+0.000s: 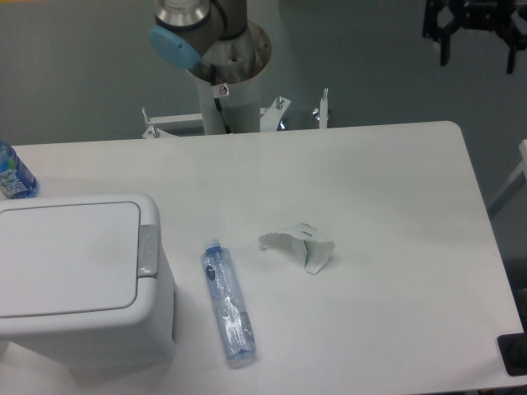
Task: Open the trash can
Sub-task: 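Move the open gripper down toward the table beside the trash can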
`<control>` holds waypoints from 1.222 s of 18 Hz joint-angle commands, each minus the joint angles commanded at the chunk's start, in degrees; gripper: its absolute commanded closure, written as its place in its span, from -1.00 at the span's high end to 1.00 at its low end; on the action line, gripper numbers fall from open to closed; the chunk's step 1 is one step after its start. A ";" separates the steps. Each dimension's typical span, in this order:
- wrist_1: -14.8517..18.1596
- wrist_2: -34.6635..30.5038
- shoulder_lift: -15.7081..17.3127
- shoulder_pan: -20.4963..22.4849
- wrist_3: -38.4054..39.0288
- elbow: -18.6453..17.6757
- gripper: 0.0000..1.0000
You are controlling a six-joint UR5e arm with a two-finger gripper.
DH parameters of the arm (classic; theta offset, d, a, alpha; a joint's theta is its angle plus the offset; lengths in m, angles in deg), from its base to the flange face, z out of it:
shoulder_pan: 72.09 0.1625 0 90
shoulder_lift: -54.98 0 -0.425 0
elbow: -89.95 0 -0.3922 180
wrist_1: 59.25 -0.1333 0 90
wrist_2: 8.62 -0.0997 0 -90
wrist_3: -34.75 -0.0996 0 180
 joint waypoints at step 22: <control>-10.89 5.61 -6.85 -24.16 62.46 0.70 1.00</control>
